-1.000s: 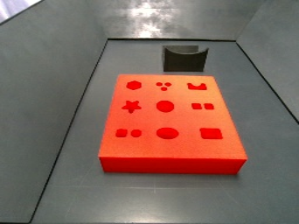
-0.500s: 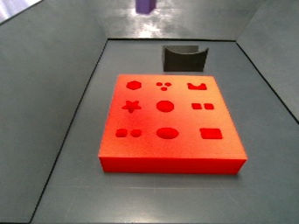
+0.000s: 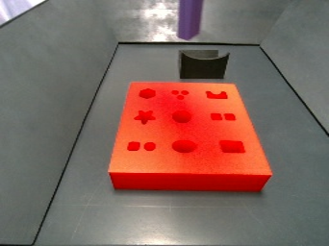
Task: Pick up the rectangle object. Move up. Place the rectangle object on the fixture. Regrasp the rectangle object. Move to above the board. Insert the rectangle object.
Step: Insert the rectangle object.
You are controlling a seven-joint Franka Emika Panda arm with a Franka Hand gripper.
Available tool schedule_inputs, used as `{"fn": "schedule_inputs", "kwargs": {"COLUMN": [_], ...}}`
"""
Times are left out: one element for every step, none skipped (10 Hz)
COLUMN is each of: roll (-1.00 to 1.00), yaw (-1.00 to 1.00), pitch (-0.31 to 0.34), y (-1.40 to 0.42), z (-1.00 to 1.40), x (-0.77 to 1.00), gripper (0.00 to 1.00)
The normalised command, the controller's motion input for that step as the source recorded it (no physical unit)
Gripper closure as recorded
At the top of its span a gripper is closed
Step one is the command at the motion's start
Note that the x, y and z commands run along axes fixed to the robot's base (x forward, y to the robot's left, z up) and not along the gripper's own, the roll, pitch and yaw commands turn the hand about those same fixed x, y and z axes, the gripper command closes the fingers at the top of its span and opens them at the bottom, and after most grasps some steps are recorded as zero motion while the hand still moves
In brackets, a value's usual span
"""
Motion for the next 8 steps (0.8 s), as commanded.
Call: {"fn": "schedule_inputs", "kwargs": {"roll": [0.01,0.01,0.0,0.0,0.01,0.02,0.04,0.01], "yaw": [-0.72,-0.87,-0.88,-0.76,-0.71,-0.59,-0.56,-0.79], "pitch": [-0.047,-0.004,-0.011,-0.09,-0.114,-0.126,-0.126,-0.096], "y": [0.05,0.04,0.04,0.0,0.0,-0.13,-0.18,-0.21], "z": [-0.47,-0.46,-0.44,-0.55,-0.59,-0.58,-0.6,-0.51], "x": [0.55,0.39,0.38,0.47,0.47,0.54,0.54,0.27], "gripper": [1.0,1.0,1.0,1.0,1.0,1.0,1.0,1.0]}}
